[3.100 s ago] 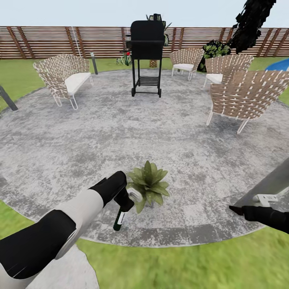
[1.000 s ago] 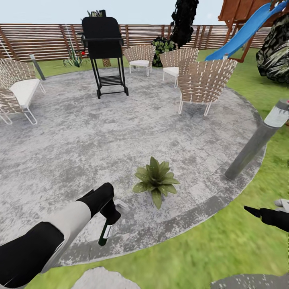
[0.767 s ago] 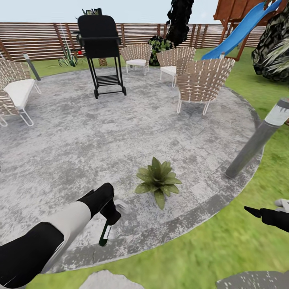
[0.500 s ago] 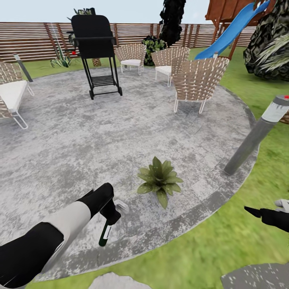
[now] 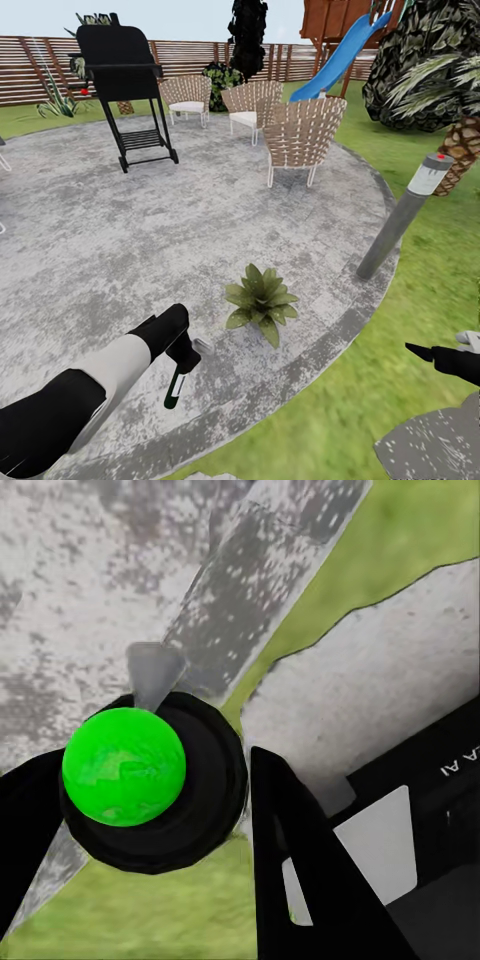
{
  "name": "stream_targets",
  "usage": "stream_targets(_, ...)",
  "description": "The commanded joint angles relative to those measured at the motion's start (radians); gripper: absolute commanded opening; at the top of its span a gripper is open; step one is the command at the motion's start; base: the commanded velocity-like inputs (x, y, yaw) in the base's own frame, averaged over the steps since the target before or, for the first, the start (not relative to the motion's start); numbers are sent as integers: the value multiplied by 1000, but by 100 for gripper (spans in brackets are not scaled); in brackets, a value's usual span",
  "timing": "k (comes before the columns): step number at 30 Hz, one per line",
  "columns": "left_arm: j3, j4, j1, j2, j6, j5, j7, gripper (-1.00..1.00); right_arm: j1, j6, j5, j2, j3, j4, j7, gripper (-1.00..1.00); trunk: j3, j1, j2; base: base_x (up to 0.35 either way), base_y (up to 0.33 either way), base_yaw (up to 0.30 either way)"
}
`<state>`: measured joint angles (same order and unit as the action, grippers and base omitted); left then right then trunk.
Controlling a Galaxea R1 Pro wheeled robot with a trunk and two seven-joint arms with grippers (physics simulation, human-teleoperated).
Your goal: Pick up the pesticide atomizer in the garden and spray insectifuge to fully cover both potted plants in the garden.
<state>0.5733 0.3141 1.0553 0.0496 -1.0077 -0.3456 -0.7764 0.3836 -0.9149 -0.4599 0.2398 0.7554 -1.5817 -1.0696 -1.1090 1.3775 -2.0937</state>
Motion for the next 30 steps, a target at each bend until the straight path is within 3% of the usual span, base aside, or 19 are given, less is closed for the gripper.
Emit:
stream_targets(1,1,2,0,0,-2,-10,-10,-100,1,-5,-10,0,1,-1,-10,100,-1,0,0,176,299,-273)
stream_targets(13,0,2,0,0,-2,-10,-11,-100,1,-5,-10,1,2,-1,-10,100,-1,0,0,144,299,-273)
stream_targets(30,0,2,0,0,-2,-10,-10,-100,1,-5,-10,1,2,-1,-10,100,-1,0,0,7,299,-273)
